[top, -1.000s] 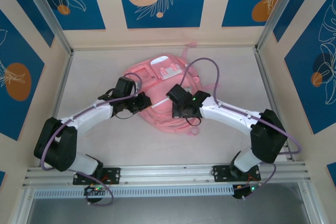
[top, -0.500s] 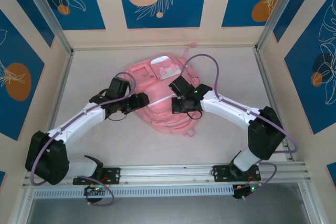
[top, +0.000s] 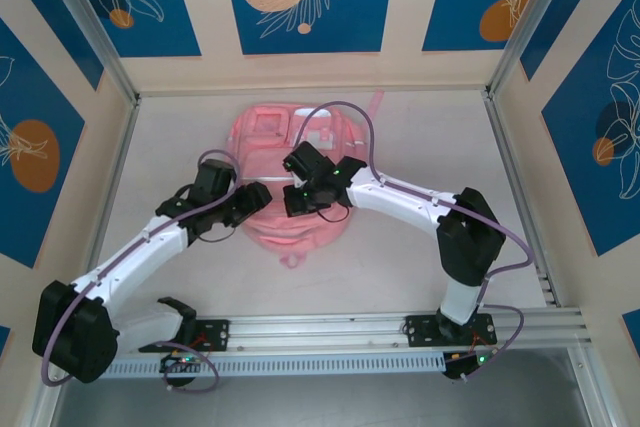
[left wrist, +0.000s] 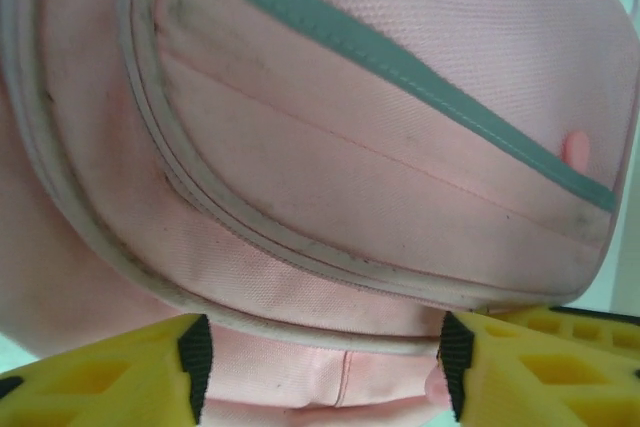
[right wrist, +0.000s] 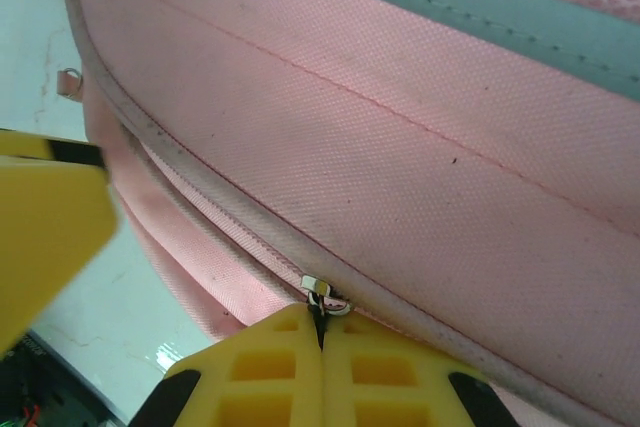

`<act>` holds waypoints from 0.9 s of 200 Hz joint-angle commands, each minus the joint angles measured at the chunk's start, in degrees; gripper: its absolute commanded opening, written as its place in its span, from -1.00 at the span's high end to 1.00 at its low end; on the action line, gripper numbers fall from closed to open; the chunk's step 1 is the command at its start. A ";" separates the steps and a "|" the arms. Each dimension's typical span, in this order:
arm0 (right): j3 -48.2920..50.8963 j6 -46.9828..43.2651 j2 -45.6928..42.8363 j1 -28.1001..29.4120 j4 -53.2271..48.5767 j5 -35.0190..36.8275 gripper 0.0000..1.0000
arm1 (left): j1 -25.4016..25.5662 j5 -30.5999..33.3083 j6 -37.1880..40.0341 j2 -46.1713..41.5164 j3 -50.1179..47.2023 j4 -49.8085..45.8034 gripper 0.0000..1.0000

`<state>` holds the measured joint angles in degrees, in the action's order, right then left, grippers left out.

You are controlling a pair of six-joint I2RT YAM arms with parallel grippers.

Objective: Pack books, pencil case, and school supplies into a backpack

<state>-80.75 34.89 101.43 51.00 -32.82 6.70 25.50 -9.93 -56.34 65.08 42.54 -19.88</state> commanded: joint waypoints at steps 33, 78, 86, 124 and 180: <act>0.40 1.49 -1.38 0.67 3.90 -5.47 1.00 | -0.66 -0.73 -8.56 0.16 -3.29 10.12 -0.19; 1.81 2.10 -2.18 0.72 3.76 -5.76 1.00 | -0.62 0.70 -9.78 -1.77 -4.07 11.93 -0.02; 1.90 2.17 -2.20 0.78 3.88 -5.78 1.00 | -0.62 1.35 -9.70 -1.89 -3.79 10.92 -0.02; 1.93 2.46 -2.21 0.86 4.13 -6.21 1.00 | -0.62 -1.16 -11.60 1.36 -4.20 13.41 0.01; 2.00 1.85 -3.07 1.12 3.36 -5.17 1.00 | -0.62 -0.33 -12.64 4.69 -3.22 13.66 0.06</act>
<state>-79.00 36.82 101.32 51.05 -29.98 4.08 25.50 -10.46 -67.68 68.49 38.94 -7.66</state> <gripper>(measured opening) 0.061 0.481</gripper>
